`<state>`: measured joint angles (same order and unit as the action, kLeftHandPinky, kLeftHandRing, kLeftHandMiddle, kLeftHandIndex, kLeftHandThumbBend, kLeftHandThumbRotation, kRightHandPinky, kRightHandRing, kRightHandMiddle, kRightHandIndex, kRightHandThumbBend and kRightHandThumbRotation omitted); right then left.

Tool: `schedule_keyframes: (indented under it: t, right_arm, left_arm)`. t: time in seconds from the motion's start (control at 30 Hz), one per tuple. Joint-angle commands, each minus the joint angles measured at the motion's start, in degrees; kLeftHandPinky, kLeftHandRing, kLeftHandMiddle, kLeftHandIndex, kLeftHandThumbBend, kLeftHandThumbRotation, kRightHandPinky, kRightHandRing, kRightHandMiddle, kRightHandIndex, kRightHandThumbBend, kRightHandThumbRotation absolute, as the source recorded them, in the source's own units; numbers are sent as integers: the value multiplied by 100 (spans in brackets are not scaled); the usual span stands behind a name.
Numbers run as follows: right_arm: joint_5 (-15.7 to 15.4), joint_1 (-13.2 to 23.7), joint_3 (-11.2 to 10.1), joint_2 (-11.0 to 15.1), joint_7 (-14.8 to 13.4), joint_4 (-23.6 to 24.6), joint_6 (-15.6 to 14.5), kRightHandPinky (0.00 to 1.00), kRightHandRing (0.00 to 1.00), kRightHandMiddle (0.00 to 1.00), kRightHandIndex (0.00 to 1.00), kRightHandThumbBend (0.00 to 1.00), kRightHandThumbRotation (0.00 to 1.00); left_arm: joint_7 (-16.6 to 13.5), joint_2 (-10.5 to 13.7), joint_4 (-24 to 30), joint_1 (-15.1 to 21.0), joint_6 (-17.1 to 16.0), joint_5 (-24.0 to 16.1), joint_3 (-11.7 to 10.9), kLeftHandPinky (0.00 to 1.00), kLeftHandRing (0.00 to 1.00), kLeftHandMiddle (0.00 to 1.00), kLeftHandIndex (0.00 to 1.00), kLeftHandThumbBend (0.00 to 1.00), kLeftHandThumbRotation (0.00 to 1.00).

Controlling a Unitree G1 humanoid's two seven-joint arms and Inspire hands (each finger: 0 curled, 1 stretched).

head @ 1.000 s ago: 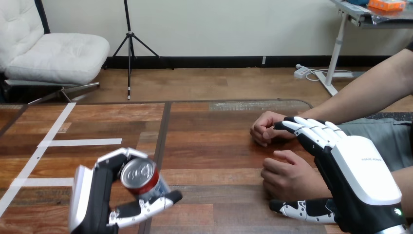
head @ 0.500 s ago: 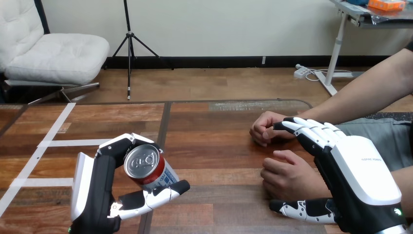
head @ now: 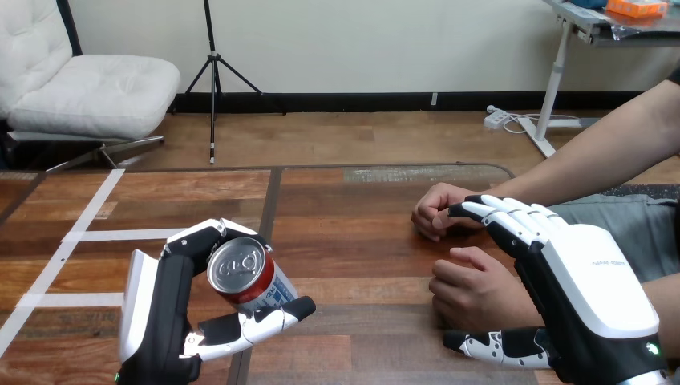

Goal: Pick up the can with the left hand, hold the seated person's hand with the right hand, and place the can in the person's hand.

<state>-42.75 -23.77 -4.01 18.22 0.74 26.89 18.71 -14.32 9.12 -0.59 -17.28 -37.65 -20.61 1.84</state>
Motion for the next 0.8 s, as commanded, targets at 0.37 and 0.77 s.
schedule_keyframes:
  t: [0.37,0.77]
  right_arm:
    - [-299,219,-76,166,172,393,-251,89,88,87,82,91,0]
    - [-891,180,-268,333,1222,1103,-1065,88,87,86,81,93,1]
  left_arm:
    - [58,-86,150,442,-171,26,-13,33,38,42,42,79,0]
    - [-10,-123,51,486,-195,-81,-22,32,37,42,42,79,0]
